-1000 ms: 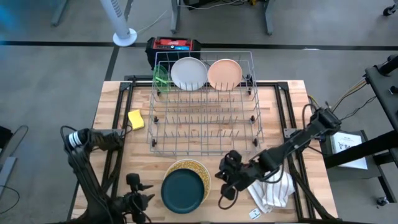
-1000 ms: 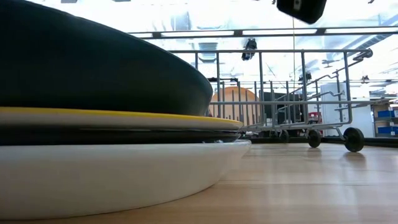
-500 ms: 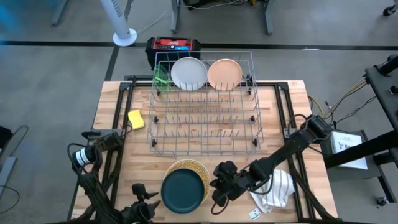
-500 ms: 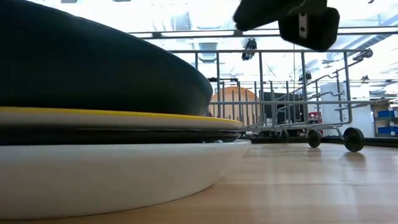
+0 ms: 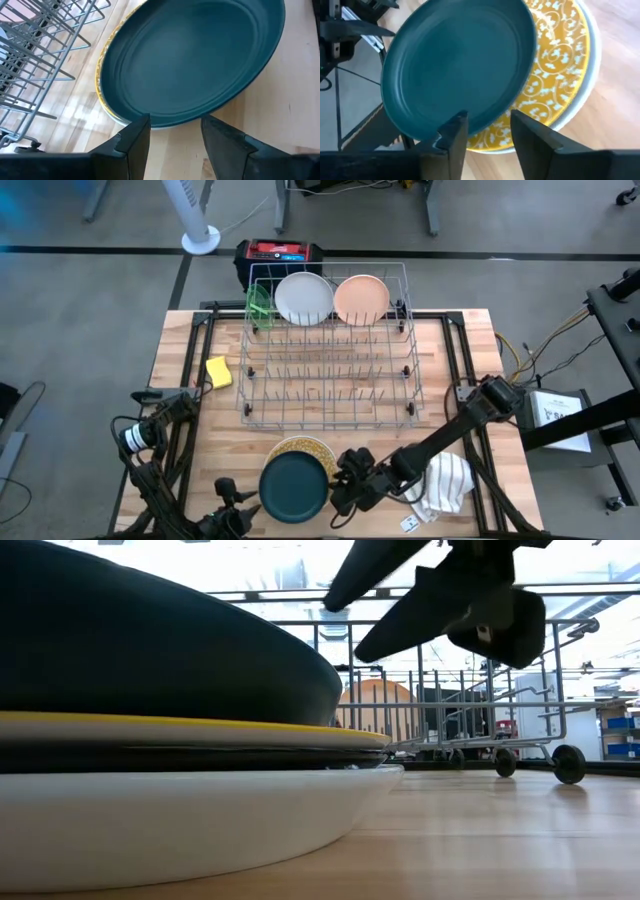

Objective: Sort dishes
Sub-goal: Put the black plate into the dish rack

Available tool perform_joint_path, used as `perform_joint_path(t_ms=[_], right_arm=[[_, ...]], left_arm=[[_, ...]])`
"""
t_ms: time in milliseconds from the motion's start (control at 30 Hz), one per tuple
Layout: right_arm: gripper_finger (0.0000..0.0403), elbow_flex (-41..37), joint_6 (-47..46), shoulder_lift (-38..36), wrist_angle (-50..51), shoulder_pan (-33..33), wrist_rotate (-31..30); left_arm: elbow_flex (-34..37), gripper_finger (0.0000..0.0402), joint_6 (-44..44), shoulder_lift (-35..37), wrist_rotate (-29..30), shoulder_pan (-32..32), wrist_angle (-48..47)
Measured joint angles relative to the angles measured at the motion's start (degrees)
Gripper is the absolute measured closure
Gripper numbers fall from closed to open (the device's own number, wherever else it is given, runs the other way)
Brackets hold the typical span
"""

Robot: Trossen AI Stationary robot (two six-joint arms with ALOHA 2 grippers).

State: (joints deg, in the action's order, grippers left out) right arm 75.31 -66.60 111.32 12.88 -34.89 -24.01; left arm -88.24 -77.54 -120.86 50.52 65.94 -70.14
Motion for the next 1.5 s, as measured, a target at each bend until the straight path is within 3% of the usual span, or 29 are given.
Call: perform_joint_path(t_ms=[267,833,1500], right_arm=[[0.0224,3.32,-0.10,4.24,0.08,0.36,-0.11],[0.0222,3.41,-2.11,5.91,1.66,1.31,-1.29],[0.0258,3.39,-1.86,6.72,1.20,2.33,-1.64]], left_arm=[[0.19,0.0235,0.02,0.00,0.70,-0.22,1.30],[0.51,0.0235,0.05,0.00,3.60,-0.73,2.83],[1.36,0.0235,0.07,0.00,5.96,-0.79,4.68]])
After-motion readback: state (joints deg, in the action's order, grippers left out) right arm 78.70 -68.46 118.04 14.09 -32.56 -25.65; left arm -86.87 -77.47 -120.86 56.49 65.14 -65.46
